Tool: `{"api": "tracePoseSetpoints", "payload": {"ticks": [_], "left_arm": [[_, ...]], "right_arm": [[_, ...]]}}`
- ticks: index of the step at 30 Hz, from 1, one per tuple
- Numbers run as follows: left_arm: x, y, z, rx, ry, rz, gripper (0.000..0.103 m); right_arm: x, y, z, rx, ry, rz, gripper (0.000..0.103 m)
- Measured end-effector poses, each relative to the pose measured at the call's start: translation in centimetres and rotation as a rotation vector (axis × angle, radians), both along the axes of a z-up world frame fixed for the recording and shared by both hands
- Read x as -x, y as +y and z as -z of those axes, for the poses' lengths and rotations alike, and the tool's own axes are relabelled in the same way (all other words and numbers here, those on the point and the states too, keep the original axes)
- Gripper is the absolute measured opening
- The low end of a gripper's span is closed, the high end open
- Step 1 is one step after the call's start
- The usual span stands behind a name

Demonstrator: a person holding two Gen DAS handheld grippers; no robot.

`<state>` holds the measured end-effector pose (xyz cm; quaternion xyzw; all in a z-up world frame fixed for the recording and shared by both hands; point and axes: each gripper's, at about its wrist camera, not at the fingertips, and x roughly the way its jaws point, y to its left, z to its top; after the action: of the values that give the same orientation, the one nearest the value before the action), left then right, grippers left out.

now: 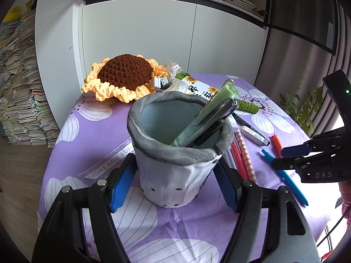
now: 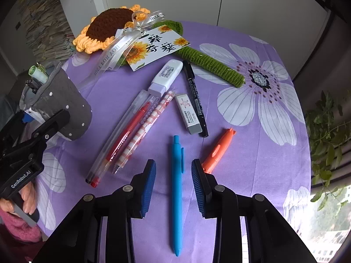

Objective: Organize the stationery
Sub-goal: 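Close the right gripper on the blue pen, then lift the blue pen with the right gripper and insert it into the pen holder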

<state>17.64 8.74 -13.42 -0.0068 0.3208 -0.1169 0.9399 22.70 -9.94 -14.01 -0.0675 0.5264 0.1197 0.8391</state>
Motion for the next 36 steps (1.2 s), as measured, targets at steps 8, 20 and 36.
{"api": "tracePoseSetpoints", "payload": {"ticks": [8,20,36], "left_arm": [[0.0,-0.1,0.1,-0.001,0.004,0.0,0.071],[0.0,-0.1,0.2,-0.001,0.007,0.001,0.071],[0.0,-0.2,0.2,0.001,0.01,0.001,0.071]], "right_arm": [[-1.8,0.8,1.3,0.039,0.033,-0.007,0.034],[-0.8,1.3,-0.7,0.013,-0.026,-0.045,0.014],[3.8,2.6,-12.9,-0.242,-0.36,-0.073,0.014]]}}
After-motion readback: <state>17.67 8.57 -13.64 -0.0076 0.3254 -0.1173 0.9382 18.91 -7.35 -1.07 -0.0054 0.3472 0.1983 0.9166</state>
